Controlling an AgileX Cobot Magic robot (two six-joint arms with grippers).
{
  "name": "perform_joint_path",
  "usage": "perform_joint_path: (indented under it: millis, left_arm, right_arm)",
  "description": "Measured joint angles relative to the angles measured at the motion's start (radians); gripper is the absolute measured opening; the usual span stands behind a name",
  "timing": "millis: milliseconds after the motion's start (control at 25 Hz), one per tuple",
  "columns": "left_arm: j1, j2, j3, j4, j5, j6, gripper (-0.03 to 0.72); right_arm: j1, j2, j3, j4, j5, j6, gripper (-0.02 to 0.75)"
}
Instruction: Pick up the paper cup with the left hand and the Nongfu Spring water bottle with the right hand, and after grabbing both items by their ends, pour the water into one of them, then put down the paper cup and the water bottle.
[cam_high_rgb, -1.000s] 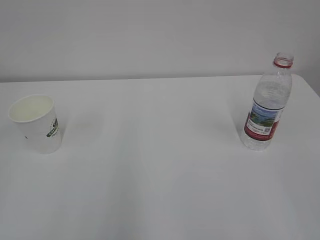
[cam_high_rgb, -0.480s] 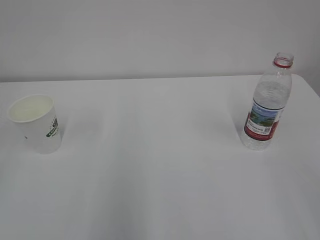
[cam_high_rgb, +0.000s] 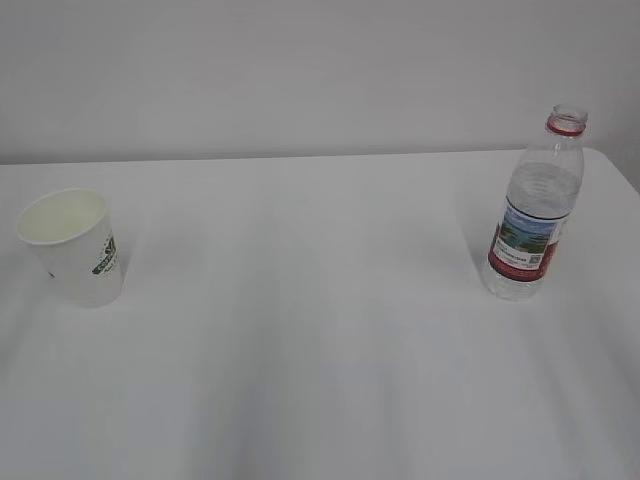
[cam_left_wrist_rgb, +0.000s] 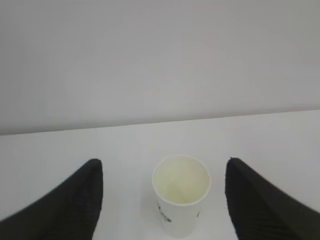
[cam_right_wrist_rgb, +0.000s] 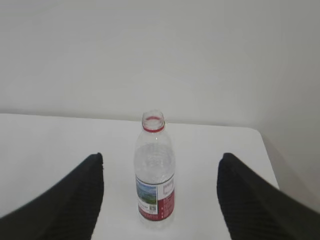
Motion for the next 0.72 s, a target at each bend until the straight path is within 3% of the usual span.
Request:
perform_joint_path:
  millis: [280, 720]
  left_arm:
    - [-0.029, 0.147, 0.000, 0.054, -0.157, 0.002, 0.561]
    - [-0.029, 0.371, 0.000, 0.025, -0.445, 0.002, 0.538]
  right_arm:
    - [0.000, 0.098, 0.000, 0.000, -0.201, 0.000, 0.539]
    - [0.000, 0.288, 0.003, -0.002, -0.364, 0.000, 0.538]
